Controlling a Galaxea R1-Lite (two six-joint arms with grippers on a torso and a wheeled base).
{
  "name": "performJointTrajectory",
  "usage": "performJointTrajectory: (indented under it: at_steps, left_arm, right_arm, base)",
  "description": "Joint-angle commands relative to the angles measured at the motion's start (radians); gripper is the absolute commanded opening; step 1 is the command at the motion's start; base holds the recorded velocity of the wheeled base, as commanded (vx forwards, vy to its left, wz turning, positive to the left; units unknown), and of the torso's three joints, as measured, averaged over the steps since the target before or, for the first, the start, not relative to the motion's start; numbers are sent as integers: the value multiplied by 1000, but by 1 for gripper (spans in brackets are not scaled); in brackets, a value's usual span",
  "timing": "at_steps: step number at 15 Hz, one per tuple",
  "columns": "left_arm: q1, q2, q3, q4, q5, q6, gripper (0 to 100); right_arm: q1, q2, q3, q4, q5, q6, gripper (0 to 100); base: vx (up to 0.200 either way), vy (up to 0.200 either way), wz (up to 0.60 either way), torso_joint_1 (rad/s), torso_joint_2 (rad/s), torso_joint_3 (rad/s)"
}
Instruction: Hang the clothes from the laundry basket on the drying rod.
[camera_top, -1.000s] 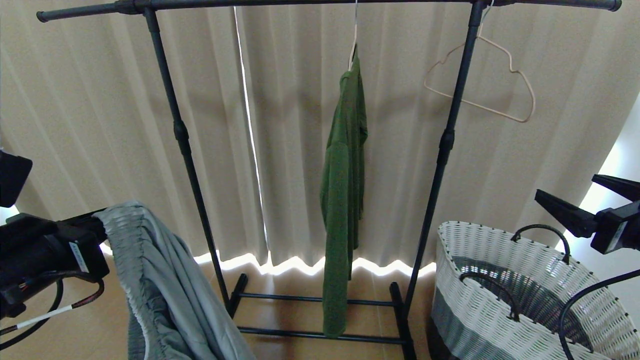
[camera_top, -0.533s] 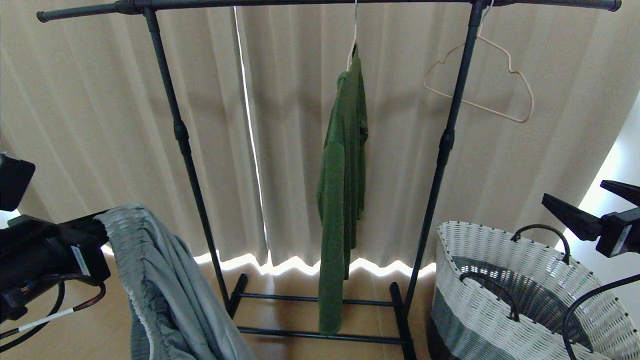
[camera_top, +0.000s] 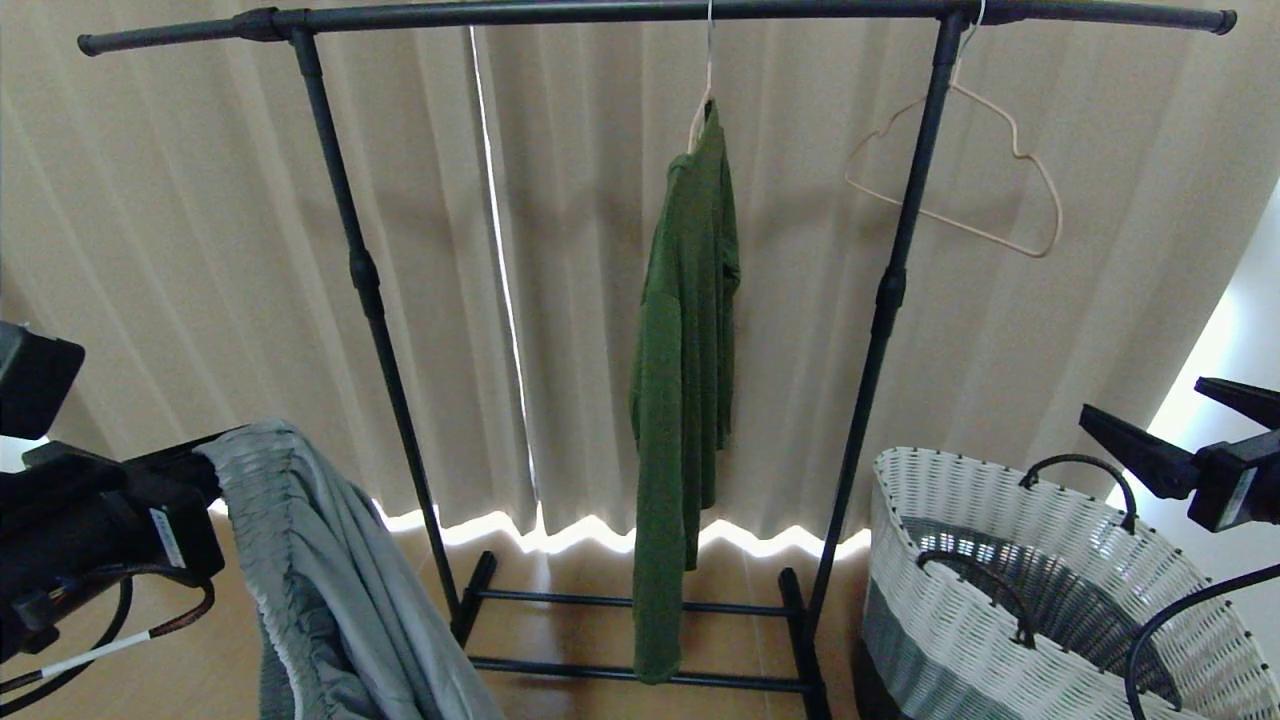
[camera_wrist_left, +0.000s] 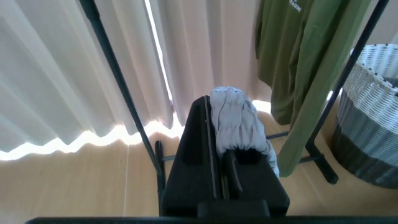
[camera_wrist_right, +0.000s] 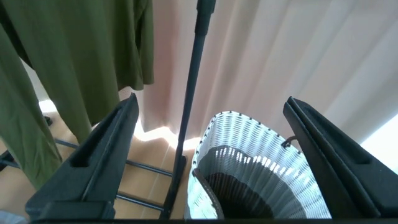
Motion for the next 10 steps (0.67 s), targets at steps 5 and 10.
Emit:
performJointTrajectory:
  at_steps: [5, 10]
  left_arm:
    - [0, -1, 6, -1, 0, 2, 0]
    - [0, -8, 7, -1, 0, 2, 0]
  right_arm:
    - [0, 1, 1, -1, 1, 0, 100]
    - [0, -2, 0, -1, 1, -2, 100]
  base:
    - [0, 0, 0, 97, -390, -317]
    - [0, 0, 0, 147, -482, -316]
